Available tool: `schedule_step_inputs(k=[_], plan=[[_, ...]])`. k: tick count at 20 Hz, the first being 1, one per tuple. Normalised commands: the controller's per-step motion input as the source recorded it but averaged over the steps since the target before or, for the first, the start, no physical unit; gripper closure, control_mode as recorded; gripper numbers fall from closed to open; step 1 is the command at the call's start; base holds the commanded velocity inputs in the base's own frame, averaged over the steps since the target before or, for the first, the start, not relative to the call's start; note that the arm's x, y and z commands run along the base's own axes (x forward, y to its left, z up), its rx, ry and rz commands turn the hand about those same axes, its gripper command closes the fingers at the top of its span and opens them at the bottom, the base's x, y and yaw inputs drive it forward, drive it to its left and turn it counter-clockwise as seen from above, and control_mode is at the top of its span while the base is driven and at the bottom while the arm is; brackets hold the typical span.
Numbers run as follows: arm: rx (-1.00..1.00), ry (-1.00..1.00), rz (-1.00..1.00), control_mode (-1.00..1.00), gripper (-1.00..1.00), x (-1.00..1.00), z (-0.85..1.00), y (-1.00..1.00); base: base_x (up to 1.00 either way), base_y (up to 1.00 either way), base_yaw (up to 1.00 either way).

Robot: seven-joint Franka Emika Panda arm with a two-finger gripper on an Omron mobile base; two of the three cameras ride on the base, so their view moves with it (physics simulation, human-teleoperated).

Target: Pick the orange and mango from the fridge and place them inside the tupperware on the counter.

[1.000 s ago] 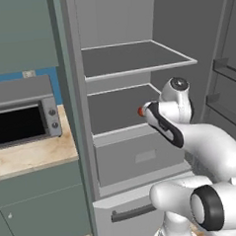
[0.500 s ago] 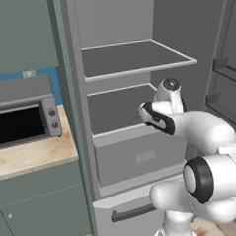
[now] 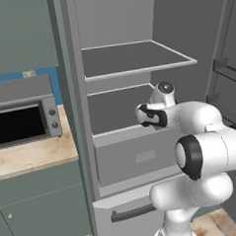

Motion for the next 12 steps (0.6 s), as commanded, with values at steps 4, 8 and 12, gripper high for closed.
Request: schedule_step_inputs(k=[4,8,12], plan=[[0.0,0.0,-0.01,-1.0,-1.0,0.39,-0.21,0.0,0.0,0.0,0.0],[0.0,0.0,-0.01,-1.0,-1.0,0.37,-0.19,-0.02,0.0,0.0,0.0],[0.0,0.0,-0.02,-1.0,-1.0,0.4,-0.16,-0.04,0.0,0.0,0.0]])
